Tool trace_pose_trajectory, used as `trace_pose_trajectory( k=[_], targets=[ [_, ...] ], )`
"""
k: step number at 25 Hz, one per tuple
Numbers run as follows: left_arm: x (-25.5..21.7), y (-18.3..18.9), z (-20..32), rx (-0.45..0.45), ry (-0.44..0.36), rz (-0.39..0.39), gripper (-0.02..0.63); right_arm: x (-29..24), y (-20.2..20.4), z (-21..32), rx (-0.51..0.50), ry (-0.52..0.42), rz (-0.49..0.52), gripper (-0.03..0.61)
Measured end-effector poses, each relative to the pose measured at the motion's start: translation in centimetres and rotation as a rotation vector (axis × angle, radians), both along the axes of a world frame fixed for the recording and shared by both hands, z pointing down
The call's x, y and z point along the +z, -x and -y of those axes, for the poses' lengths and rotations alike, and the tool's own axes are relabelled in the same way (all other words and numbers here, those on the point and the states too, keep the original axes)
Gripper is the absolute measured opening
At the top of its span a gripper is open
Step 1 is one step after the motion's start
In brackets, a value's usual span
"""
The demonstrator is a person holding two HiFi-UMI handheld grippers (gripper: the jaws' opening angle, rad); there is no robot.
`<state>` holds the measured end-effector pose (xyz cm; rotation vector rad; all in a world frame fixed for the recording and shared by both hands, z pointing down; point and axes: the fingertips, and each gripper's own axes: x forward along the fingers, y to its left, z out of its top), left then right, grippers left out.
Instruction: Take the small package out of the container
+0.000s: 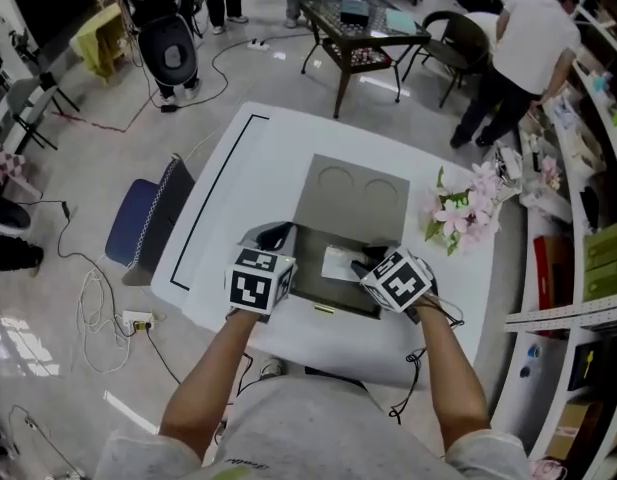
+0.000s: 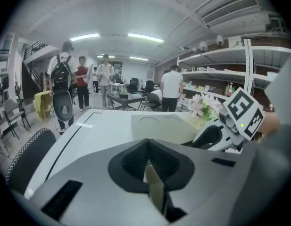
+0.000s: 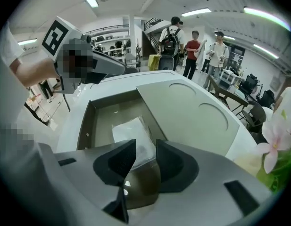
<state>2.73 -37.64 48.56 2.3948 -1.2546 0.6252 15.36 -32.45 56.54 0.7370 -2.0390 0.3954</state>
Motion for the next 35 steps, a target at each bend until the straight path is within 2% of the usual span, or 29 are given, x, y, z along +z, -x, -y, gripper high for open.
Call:
trace_pose_trajectory(
  k=[6, 9, 14, 23, 35],
  targets=[
    [0.4, 0.4, 0.6, -0.029, 0.009, 0.003, 0.002, 0.9, 0.5, 0.2, -0.068, 0.024, -0.028, 0.086],
    [0.5, 0.5, 0.8, -0.035, 0.012, 0.003, 0.002, 0.9, 0.3, 0.4, -0.067, 0.028, -0.034, 0.048],
    [0.5, 0.4, 0.8, -0.030, 0.007, 0.003, 0.002, 0.7, 0.3, 0.3, -0.061, 0.022, -0.030, 0.028],
    [-0.2, 0.4, -0.2, 0.003, -0.005, -0.003, 0.002, -0.7, 0.5, -0.8, -0.009, -0.008, 0.008, 0.008],
    [-2.2, -0.9, -2.1, 0.088, -0.042, -0.019, 0.002, -6.6, -0.4, -2.0, 0.127, -0.137, 0.092, 0.006]
  ],
)
